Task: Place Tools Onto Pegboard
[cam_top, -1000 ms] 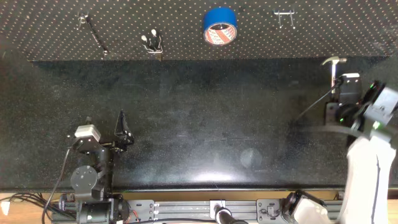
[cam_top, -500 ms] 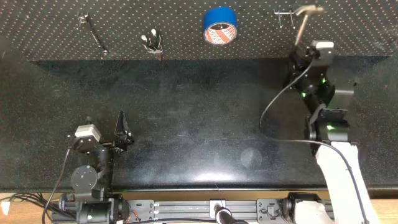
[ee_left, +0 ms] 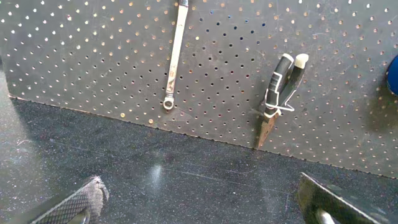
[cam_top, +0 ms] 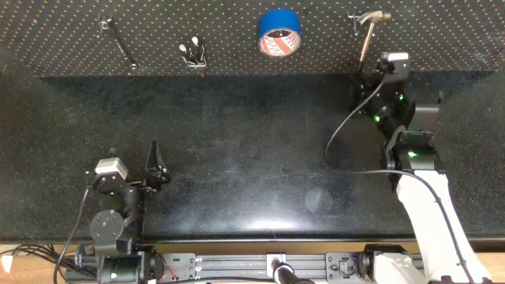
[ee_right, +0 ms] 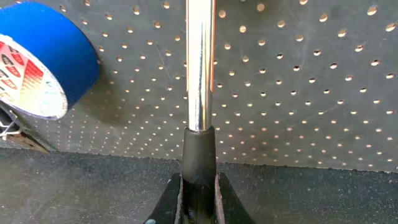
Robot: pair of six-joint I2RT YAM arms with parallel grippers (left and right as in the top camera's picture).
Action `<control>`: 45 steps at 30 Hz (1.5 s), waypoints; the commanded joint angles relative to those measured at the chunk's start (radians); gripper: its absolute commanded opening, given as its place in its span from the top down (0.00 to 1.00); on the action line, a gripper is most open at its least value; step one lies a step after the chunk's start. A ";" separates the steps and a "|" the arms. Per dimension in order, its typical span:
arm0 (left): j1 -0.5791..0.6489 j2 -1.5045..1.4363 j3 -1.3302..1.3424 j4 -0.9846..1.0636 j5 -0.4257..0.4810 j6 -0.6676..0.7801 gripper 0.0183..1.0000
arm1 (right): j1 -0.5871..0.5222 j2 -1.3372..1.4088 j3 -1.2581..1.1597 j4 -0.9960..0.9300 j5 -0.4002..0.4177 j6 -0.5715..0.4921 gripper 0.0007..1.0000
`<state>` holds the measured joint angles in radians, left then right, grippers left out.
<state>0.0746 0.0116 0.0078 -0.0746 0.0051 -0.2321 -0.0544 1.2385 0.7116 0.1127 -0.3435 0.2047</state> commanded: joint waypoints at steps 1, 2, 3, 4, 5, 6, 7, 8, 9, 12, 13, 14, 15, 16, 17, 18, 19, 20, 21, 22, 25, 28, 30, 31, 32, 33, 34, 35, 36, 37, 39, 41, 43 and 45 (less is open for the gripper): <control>0.005 -0.008 -0.002 -0.005 0.007 0.005 0.01 | -0.003 0.082 0.010 0.090 -0.010 0.001 0.93; 0.005 -0.008 -0.002 -0.005 0.007 0.005 0.01 | -0.003 0.101 0.010 0.111 -0.010 0.001 0.93; 0.005 -0.008 -0.002 -0.005 0.007 0.005 0.01 | -0.003 0.119 0.010 0.119 -0.010 0.001 0.93; 0.005 -0.008 -0.002 -0.005 0.007 0.005 0.01 | -0.003 0.127 0.010 0.119 -0.010 0.001 0.93; 0.005 -0.008 -0.002 -0.005 0.007 0.005 0.01 | -0.003 0.132 0.010 0.119 -0.010 0.001 0.93; 0.005 -0.008 -0.002 -0.005 0.007 0.005 0.01 | -0.003 0.138 0.010 0.120 -0.010 0.001 0.92; 0.005 -0.008 -0.002 -0.005 0.007 0.005 0.01 | -0.003 0.143 0.010 0.120 -0.010 0.001 0.92; 0.005 -0.008 -0.002 -0.005 0.007 0.005 0.01 | -0.003 0.144 0.010 0.120 -0.010 0.001 0.92; 0.005 -0.008 -0.002 -0.005 0.007 0.005 0.01 | -0.003 0.144 0.010 0.117 -0.010 0.001 0.22; 0.005 -0.008 -0.002 -0.005 0.007 0.005 0.01 | -0.003 0.142 0.010 0.118 -0.010 0.001 0.01; 0.005 -0.008 -0.002 -0.005 0.007 0.005 0.01 | -0.002 0.124 0.005 0.123 -0.010 0.001 0.02; 0.005 -0.008 -0.002 -0.005 0.007 0.005 0.01 | -0.002 0.076 -0.036 0.176 -0.009 0.000 0.02; 0.005 -0.008 -0.002 -0.005 0.007 0.005 0.01 | -0.002 0.013 -0.105 0.255 -0.006 0.000 0.02; 0.005 -0.008 -0.002 -0.005 0.007 0.005 0.01 | -0.002 -0.052 -0.174 0.306 0.000 0.000 0.02; 0.005 -0.008 -0.002 -0.005 0.007 0.005 0.01 | -0.002 -0.131 -0.242 0.316 0.025 0.000 0.02; 0.005 -0.008 -0.002 -0.005 0.007 0.005 0.01 | -0.002 -0.268 -0.334 0.307 0.032 0.000 0.02; 0.005 -0.008 -0.002 -0.005 0.007 0.005 0.01 | -0.002 -0.349 -0.376 0.293 0.032 0.000 0.02; 0.005 -0.008 -0.002 -0.005 0.007 0.005 0.01 | -0.002 -0.500 -0.434 0.234 0.031 0.001 0.02; 0.005 -0.008 -0.002 -0.005 0.007 0.005 0.01 | -0.002 -0.684 -0.466 0.087 0.032 0.000 0.02; 0.005 -0.008 -0.002 -0.005 0.007 0.005 0.01 | -0.002 -0.847 -0.468 -0.082 0.032 0.000 0.02; 0.005 -0.008 -0.002 -0.005 0.007 0.005 0.01 | -0.002 -1.187 -0.469 -0.477 0.040 0.001 0.02; 0.005 -0.008 -0.002 -0.005 0.007 0.005 0.01 | -0.002 -1.238 -0.521 -0.513 0.043 0.001 0.02; 0.005 -0.008 -0.002 -0.005 0.007 0.005 0.01 | -0.003 -1.234 -0.644 -0.306 0.043 0.001 0.02; 0.005 -0.008 -0.002 -0.005 0.007 0.005 0.01 | -0.004 -1.238 -0.682 -0.164 0.043 0.001 0.02; 0.005 -0.008 -0.002 -0.005 0.007 0.005 0.01 | -0.004 -1.238 -0.708 -0.088 0.043 0.001 0.02; 0.005 -0.008 -0.002 -0.005 0.007 0.005 0.01 | -0.004 -1.238 -0.708 -0.089 0.043 0.001 0.02; 0.005 -0.008 -0.002 -0.005 0.007 0.005 0.01 | -0.004 -1.238 -0.708 -0.118 0.043 0.001 0.02; 0.005 -0.008 -0.002 -0.005 0.007 0.005 0.01 | -0.004 -1.236 -0.708 -0.160 0.043 0.001 0.02; 0.005 -0.008 -0.002 -0.005 0.007 0.005 0.01 | -0.004 -1.236 -0.708 -0.160 0.043 0.001 0.02; 0.005 -0.008 -0.002 -0.005 0.007 0.005 0.01 | -0.004 -1.236 -0.708 -0.160 0.043 0.001 0.02; 0.005 -0.008 -0.002 -0.005 0.007 0.005 0.01 | -0.004 -1.236 -0.708 -0.160 0.043 0.001 0.02; 0.005 -0.008 -0.002 -0.005 0.007 0.005 0.01 | -0.004 -1.236 -0.708 -0.160 0.043 0.001 0.02; 0.005 -0.008 -0.002 -0.005 0.007 0.005 0.01 | -0.004 -1.236 -0.708 -0.160 0.043 0.001 0.02; 0.005 -0.008 -0.002 -0.005 0.007 0.005 0.00 | -0.004 -1.236 -0.708 -0.160 0.043 0.001 0.02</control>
<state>0.0746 0.0109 0.0078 -0.0746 0.0051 -0.2321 -0.0536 0.0120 0.0105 -0.0456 -0.3050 0.2047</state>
